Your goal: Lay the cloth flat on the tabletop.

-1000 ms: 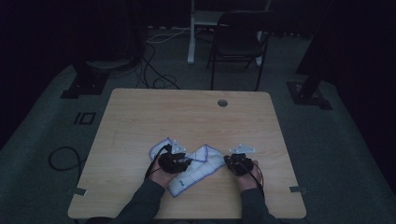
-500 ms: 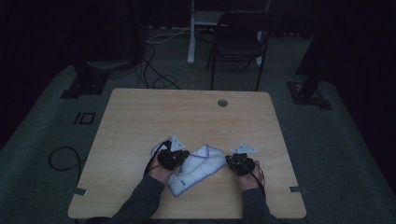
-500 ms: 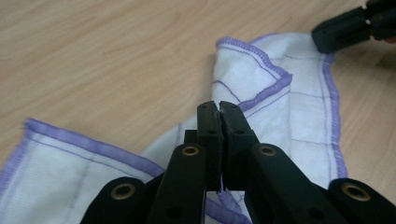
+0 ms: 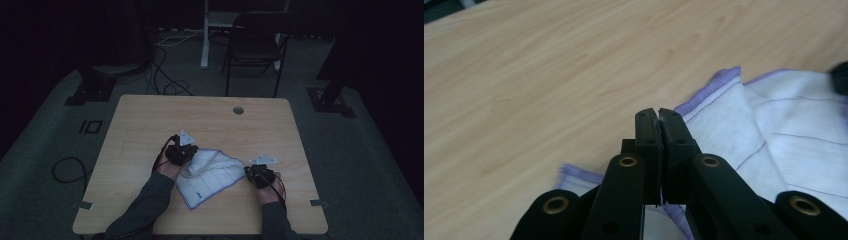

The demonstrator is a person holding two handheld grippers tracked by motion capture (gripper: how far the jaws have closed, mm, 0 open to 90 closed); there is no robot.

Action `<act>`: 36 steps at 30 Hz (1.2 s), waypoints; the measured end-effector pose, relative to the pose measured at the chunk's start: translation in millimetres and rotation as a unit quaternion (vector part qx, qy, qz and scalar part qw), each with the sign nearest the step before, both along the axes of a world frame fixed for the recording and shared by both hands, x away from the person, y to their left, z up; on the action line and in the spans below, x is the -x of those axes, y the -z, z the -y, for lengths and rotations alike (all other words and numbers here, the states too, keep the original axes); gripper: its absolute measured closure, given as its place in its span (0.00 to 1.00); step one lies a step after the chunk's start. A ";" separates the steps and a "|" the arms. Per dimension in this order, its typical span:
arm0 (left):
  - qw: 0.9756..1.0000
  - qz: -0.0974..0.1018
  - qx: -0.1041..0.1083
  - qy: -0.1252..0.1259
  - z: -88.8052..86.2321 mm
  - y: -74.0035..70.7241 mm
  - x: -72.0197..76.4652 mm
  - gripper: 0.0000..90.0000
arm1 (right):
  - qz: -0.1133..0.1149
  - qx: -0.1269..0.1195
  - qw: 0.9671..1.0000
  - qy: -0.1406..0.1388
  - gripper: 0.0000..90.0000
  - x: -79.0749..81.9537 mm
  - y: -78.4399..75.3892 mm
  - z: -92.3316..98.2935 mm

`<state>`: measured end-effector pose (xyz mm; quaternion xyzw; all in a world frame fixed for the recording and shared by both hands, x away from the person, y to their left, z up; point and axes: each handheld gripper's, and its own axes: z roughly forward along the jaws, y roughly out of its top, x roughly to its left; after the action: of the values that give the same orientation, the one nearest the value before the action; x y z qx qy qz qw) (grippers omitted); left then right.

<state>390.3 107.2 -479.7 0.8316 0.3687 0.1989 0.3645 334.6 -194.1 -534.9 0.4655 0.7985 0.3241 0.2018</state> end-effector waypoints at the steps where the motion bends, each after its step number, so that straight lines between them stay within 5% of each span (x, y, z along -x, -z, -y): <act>1: 1.000 0.000 0.000 -0.004 -2.0 -0.3 -3.8 0.98 | -0.002 -0.002 1.000 0.001 0.98 0.1 -0.2 0.6; 10: 1.000 -0.001 -0.006 -0.024 -10.4 0.6 -34.5 0.98 | -0.004 0.000 1.000 0.010 0.98 0.1 -1.3 5.6; 18: 0.999 -0.005 -0.008 -0.035 -5.7 2.2 -55.8 0.98 | 0.007 0.029 0.999 0.020 0.98 0.9 -3.9 7.2; 25: 0.999 0.009 0.005 -0.033 -4.7 -2.0 -50.9 0.83 | 0.019 0.004 1.000 0.018 0.90 -1.9 -9.5 10.9; 36: 0.999 0.022 0.032 -0.036 -23.3 -8.6 -8.8 0.83 | 0.040 -0.030 0.999 -0.010 1.00 -20.3 -15.1 -0.7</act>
<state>399.1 130.4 -471.1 0.8013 0.3965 0.2183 0.3913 354.9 -193.5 -519.8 0.4500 0.7842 0.3682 0.2168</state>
